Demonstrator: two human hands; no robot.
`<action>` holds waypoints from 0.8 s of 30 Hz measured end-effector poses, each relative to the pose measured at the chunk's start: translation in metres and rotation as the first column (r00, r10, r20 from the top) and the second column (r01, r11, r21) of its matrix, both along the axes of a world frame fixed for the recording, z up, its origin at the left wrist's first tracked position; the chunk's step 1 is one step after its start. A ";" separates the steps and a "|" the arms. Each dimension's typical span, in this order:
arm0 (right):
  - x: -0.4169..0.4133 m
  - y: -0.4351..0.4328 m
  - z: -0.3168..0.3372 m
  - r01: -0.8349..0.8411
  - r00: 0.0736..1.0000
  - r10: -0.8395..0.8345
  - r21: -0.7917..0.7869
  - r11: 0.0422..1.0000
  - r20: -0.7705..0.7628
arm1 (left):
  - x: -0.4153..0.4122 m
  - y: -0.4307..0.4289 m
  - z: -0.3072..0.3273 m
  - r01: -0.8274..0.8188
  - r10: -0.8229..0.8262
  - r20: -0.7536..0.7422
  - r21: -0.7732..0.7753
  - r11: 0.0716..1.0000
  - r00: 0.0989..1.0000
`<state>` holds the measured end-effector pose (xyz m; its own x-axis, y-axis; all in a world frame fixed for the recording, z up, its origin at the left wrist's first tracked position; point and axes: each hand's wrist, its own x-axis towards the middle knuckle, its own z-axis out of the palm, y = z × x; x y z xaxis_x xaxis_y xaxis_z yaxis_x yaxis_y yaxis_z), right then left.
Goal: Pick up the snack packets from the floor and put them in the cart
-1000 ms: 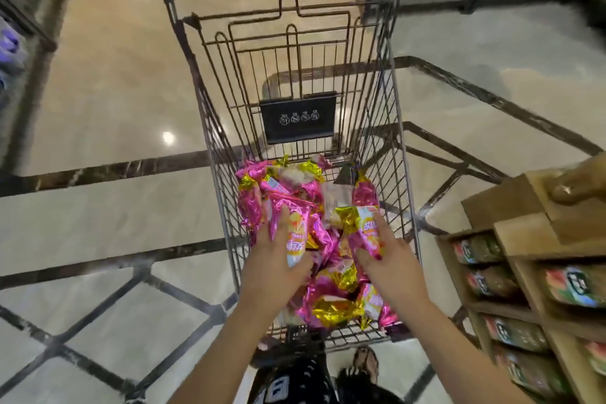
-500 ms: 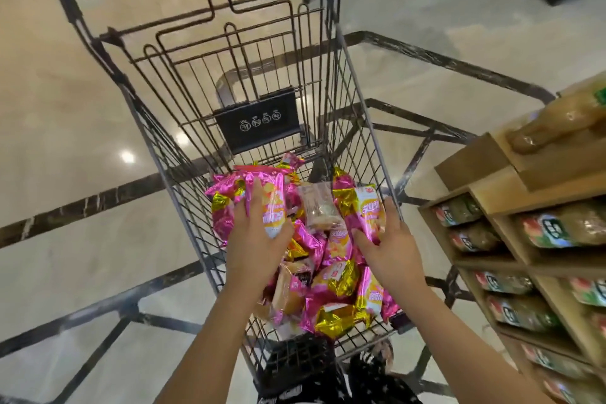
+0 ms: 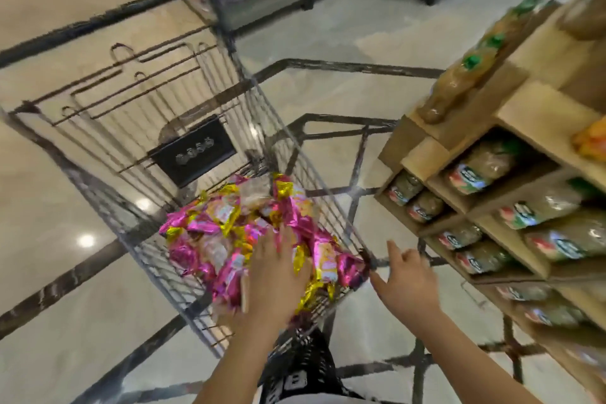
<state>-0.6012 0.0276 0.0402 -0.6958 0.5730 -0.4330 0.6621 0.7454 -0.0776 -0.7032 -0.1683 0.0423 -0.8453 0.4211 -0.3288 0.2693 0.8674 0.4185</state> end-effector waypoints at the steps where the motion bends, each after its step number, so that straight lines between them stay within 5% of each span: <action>1: 0.020 0.009 0.001 0.042 0.999 -0.042 0.007 0.999 0.017 | 0.016 0.016 0.000 0.100 -0.100 -0.023 -0.019 0.995 0.995; 6: 0.125 0.047 0.010 0.318 0.948 -0.318 0.007 0.948 -0.002 | 0.096 0.095 0.003 0.502 -0.504 0.004 -0.103 0.859 0.863; 14: 0.332 0.084 0.035 0.680 0.732 -0.671 0.066 0.730 -0.121 | 0.246 0.197 0.027 0.791 -0.799 -0.004 -0.139 0.596 0.601; 24: 0.576 0.051 0.037 0.969 0.246 -0.958 0.015 0.246 -0.149 | 0.470 0.282 0.030 0.961 -0.992 -0.022 -0.248 0.126 0.124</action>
<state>-0.0248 0.0788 0.0775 0.3749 0.8717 -0.3156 0.8833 -0.4392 -0.1639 -0.2327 0.1132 0.0723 0.2178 0.8884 -0.4042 0.9707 -0.1541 0.1844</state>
